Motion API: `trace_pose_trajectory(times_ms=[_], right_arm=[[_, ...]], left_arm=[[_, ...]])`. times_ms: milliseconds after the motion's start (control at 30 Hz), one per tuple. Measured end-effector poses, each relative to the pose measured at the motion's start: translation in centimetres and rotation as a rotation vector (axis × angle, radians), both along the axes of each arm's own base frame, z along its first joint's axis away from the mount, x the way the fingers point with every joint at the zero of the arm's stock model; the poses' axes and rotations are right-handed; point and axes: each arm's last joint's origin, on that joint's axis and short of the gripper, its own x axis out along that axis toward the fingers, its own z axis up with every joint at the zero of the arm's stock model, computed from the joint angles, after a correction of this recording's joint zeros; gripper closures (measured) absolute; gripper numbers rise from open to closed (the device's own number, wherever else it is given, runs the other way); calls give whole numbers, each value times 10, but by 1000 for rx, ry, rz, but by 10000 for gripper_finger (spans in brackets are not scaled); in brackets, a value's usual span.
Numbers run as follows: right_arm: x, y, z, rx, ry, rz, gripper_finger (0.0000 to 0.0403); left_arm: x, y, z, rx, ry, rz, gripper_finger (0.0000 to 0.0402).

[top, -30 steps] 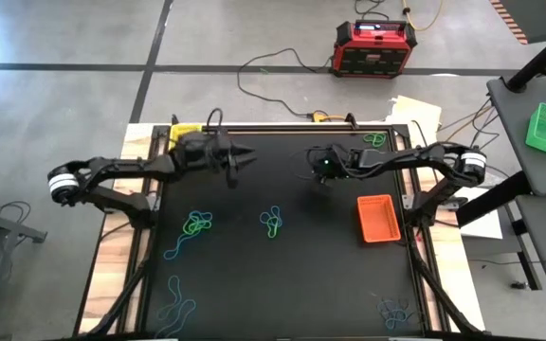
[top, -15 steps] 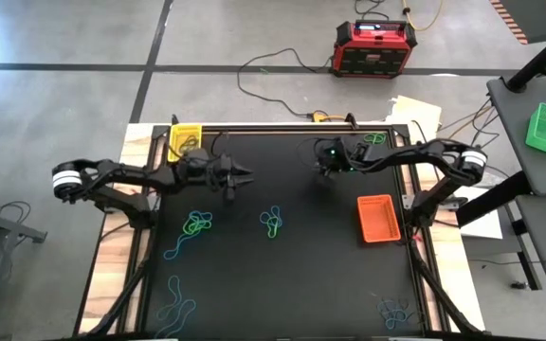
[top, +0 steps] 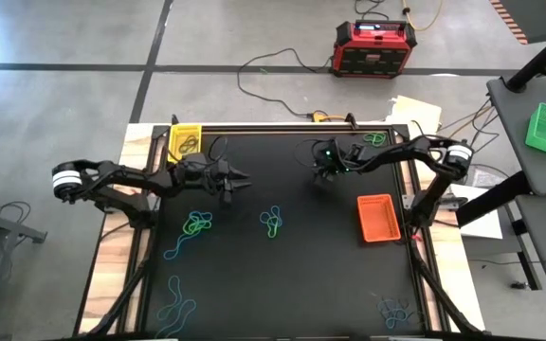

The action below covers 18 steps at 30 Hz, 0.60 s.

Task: Sort rubber bands into baskets
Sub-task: Put the purple rubber band into the yellow bin

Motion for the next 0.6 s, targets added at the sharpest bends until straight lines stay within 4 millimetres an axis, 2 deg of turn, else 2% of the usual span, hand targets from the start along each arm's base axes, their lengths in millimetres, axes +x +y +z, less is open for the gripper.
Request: trace_pose_trajectory(times_ms=[433,600], right_arm=[[2,-1,13,-17,-44,-11,383],[18,0,29,-19,-113,6,392]], left_arm=[[0,0,0,0,1,0,285],[0,0,-1,-2,4,0,285]])
